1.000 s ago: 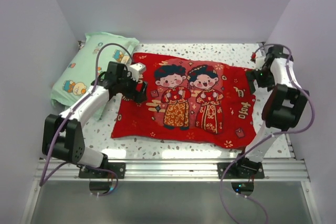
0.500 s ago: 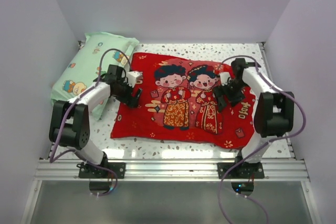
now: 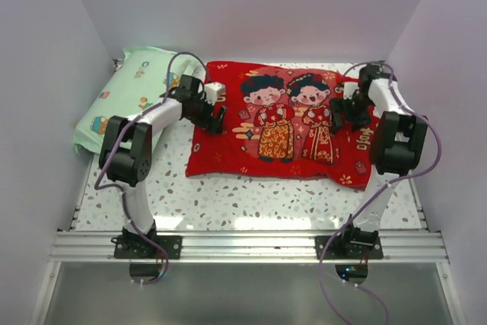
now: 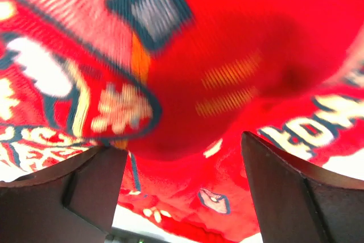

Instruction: Put the pillow into the pillowcase

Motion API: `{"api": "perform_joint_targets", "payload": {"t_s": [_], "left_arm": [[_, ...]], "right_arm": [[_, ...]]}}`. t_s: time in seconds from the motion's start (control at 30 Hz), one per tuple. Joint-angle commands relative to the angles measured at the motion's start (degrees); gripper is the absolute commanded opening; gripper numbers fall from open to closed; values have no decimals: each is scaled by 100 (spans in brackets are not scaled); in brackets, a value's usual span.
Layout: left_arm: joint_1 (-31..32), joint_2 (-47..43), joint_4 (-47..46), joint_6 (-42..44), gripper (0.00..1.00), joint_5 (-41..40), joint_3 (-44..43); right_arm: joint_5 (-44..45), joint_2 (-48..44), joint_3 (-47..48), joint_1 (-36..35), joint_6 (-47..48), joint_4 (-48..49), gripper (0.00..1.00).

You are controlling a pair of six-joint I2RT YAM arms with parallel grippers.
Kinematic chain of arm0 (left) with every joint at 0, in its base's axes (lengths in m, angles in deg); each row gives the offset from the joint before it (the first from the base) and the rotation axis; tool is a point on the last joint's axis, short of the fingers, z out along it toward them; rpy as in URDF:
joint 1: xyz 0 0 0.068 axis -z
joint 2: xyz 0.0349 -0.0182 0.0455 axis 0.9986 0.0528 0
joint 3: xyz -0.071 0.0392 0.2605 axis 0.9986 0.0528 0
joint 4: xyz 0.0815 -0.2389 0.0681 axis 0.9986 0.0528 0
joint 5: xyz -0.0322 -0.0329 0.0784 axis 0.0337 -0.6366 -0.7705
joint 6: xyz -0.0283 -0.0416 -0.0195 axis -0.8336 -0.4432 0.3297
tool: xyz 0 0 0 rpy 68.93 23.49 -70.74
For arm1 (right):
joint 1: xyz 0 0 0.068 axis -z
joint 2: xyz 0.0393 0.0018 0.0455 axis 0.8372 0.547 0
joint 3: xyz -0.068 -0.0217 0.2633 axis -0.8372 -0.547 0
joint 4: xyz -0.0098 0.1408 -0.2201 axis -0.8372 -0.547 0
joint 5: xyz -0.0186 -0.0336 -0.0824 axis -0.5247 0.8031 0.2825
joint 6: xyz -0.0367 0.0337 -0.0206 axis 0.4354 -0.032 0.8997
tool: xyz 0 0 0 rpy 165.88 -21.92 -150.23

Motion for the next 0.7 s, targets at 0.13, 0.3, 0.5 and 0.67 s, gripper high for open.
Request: {"api": "perform_joint_targets", "payload": {"t_s": [0.13,0.3,0.5,0.67], "left_arm": [[-141,-550,474,-68,100,-298,-1391],[-704,-1657,853,-130,100,-483,-1175],[-749,-2923,625,213,100,-684,966],[-758,-3713,388,169,100,-729,2147]], "right_arm": [[-304,-833,1095,212,-34,-4,99],[-1228,-2583,577,203,-324,-13,98],[-1598,-4350,-1826,203,-316,381,99],[-1379,-5124,-3105,194,-122,549,98]]}}
